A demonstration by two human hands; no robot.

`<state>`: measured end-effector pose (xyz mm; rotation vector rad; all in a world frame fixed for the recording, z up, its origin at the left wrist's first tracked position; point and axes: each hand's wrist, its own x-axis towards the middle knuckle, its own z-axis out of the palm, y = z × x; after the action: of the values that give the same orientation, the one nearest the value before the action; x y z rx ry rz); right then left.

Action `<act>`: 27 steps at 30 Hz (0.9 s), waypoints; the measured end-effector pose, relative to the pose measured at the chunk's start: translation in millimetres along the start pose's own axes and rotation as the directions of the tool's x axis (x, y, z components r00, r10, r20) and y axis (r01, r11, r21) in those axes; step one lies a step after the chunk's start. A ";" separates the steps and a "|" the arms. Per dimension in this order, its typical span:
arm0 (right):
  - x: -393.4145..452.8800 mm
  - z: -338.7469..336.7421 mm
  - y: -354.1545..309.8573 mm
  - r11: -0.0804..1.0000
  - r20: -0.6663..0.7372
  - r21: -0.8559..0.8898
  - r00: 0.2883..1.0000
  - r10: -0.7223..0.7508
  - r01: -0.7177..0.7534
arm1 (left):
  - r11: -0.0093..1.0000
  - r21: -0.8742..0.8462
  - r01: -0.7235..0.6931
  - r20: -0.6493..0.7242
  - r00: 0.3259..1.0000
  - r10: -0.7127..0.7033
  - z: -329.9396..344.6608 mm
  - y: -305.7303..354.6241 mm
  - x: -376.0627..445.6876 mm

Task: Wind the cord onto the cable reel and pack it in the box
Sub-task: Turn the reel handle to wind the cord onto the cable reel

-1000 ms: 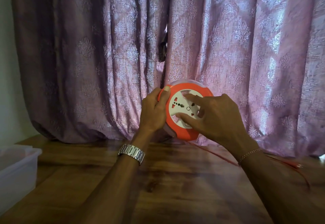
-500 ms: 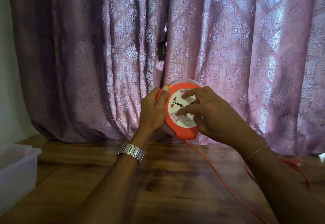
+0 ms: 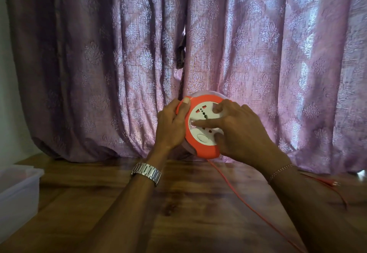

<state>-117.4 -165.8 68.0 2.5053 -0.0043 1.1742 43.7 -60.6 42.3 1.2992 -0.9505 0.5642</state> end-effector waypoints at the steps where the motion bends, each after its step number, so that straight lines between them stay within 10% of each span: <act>1: -0.4 1.8 0.6 1.000 0.011 -0.002 1.000 0.025 -0.025 | 1.000 0.008 -0.003 0.000 1.000 0.003 0.3 -0.2 -0.7; 9: 2.1 12.4 -1.3 0.974 -0.142 0.050 0.963 0.228 -0.223 | 0.999 0.040 -0.002 -0.007 1.000 0.002 1.6 -1.5 -0.6; 17: 2.6 4.4 8.7 0.994 -0.232 0.092 0.972 -0.042 0.065 | 0.999 -0.017 0.033 -0.009 0.999 -0.033 0.1 -1.0 0.7; 27: 3.9 -5.0 6.7 0.981 0.090 0.124 0.983 -0.160 0.148 | 0.998 -0.053 0.035 0.013 0.999 -0.035 -0.5 0.5 -0.5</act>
<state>-119.6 -169.8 76.0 2.6096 0.2348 1.0134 43.2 -59.9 42.1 1.2703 -0.9452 0.5010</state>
